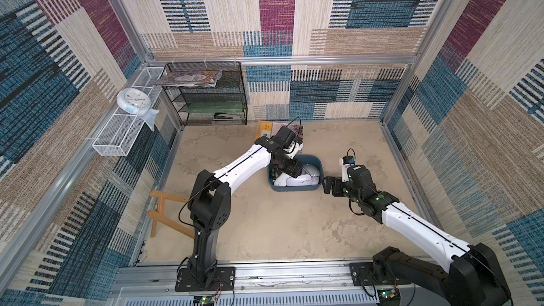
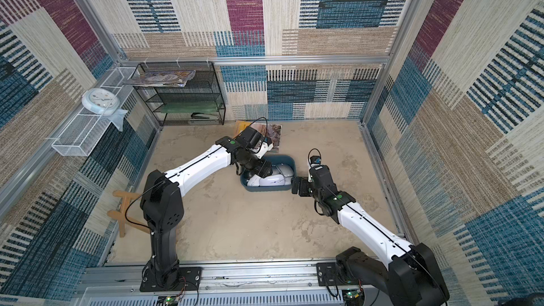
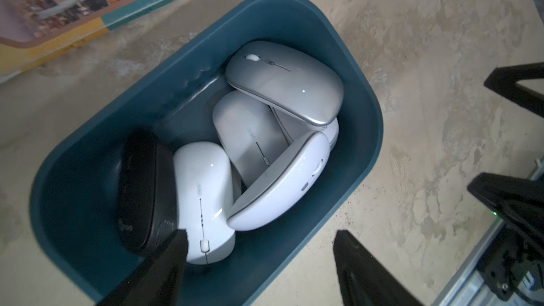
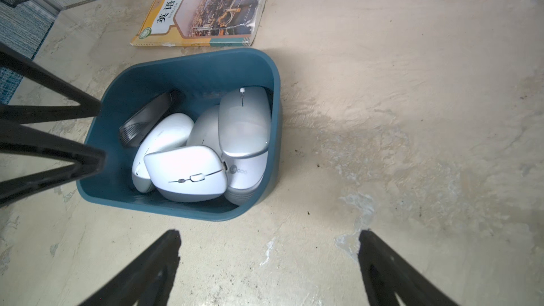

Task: Take out the mouse from the storage box
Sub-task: Pick up the mouse from the storage box.

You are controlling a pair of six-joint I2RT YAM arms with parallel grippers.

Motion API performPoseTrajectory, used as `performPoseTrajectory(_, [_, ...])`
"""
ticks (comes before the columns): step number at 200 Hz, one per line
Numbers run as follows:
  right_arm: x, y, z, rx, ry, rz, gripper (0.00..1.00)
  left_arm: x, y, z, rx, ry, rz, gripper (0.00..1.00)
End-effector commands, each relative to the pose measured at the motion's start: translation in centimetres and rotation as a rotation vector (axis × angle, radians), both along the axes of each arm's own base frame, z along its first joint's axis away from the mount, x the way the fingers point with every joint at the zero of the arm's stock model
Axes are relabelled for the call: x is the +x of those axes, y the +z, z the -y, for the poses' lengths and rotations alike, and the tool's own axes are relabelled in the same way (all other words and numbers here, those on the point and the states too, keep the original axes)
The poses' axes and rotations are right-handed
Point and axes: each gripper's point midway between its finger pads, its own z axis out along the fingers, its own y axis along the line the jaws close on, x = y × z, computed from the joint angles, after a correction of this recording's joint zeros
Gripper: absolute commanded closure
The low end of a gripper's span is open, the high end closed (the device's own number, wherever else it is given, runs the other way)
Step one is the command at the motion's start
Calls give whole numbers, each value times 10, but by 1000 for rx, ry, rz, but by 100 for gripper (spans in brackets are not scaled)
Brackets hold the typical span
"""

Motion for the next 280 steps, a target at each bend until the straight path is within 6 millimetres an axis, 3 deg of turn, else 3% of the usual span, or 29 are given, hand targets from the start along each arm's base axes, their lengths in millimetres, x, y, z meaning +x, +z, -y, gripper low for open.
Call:
performPoseTrajectory(1, [4,7,-3,5,16,46,2,-11,-7,12,-14,-131,-39,21])
performPoseTrajectory(75, [4,2,-3,7,16,48,2,-20,-31,32,-46,-239,-95,30])
performPoseTrajectory(141, [4,1,-3,21,4,39,2,-7,-59,38,32,-220,-83,47])
performPoseTrajectory(152, [4,1,-3,25,2,39,2,-7,-61,38,41,-219,-81,47])
performPoseTrajectory(197, [4,1,-3,30,-7,33,2,-13,-67,33,57,-243,-88,28])
performPoseTrajectory(235, [4,3,-1,27,-15,35,2,-20,-69,33,50,-276,-115,24])
performPoseTrajectory(262, [5,3,0,25,-23,34,2,-22,-70,34,42,-280,-129,34])
performPoseTrajectory(280, [7,3,0,26,-31,31,2,-20,-67,33,43,-264,-123,47])
